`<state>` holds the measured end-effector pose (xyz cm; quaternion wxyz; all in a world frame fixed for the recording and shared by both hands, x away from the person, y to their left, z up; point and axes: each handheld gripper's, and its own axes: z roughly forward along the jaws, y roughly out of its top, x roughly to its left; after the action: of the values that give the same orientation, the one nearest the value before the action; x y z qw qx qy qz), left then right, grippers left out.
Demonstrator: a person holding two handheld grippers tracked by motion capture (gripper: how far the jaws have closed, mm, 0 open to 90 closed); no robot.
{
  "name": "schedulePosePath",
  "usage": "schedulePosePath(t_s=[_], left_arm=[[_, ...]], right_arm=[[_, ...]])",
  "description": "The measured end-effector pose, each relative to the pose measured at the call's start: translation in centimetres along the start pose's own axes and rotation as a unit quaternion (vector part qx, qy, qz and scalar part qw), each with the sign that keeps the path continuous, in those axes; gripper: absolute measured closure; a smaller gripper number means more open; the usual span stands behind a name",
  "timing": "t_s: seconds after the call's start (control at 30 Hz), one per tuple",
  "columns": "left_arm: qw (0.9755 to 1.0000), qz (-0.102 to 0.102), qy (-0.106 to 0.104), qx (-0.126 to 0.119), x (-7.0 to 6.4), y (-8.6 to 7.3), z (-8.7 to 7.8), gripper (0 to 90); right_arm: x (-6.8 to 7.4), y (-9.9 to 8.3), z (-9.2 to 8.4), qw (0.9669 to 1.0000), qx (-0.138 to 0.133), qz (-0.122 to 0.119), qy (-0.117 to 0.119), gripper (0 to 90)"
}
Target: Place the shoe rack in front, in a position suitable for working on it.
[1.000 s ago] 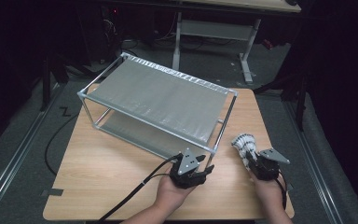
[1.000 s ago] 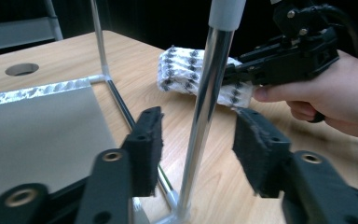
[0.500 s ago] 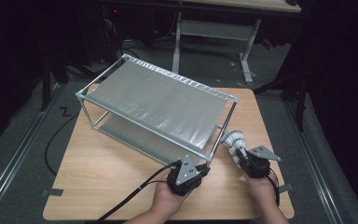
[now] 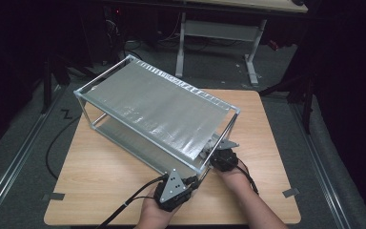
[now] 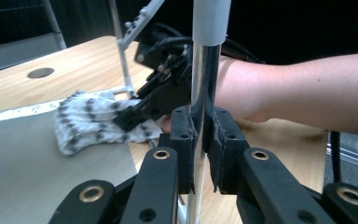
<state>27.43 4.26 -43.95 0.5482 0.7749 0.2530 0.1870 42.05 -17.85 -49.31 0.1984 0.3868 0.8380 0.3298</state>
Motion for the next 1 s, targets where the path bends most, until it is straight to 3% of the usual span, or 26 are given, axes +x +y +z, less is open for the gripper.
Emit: schedulePosePath(t_s=[0.3,0.47,0.6,0.67,0.77,0.9,1.0], left_arm=[[0.9993,-0.012,0.036,0.007,2.0,-0.7,-2.4,81.4],[0.9987,0.002,0.047,0.017,2.5,-0.9,-3.5,80.9],[0.999,-0.001,0.042,0.016,2.8,-1.2,-4.0,80.9],[0.9992,0.0,0.039,0.008,2.9,-1.4,-4.1,80.8],[0.9995,-0.004,0.031,-0.009,3.0,-1.8,-4.0,80.9],[0.9999,0.003,0.014,-0.009,3.0,-1.6,-3.3,80.9],[0.9999,0.004,0.006,-0.013,2.9,-1.5,-2.6,81.0]], right_arm=[[0.1,-0.4,-0.4,0.9999,-0.001,-0.011,-0.001,77.9],[0.2,-0.9,-0.9,0.9999,-0.002,-0.009,-0.008,77.8],[0.4,-1.4,-1.5,0.9998,-0.01,-0.01,-0.015,77.3],[0.9,-1.6,-2.6,0.9992,-0.024,-0.024,-0.019,77.0],[1.7,-1.9,-4.5,0.9984,-0.047,-0.03,-0.011,76.5],[3.0,-2.2,-6.1,0.9972,-0.062,-0.04,-0.005,75.8],[4.6,-2.5,-6.9,0.9964,-0.068,-0.045,0.023,75.5]])
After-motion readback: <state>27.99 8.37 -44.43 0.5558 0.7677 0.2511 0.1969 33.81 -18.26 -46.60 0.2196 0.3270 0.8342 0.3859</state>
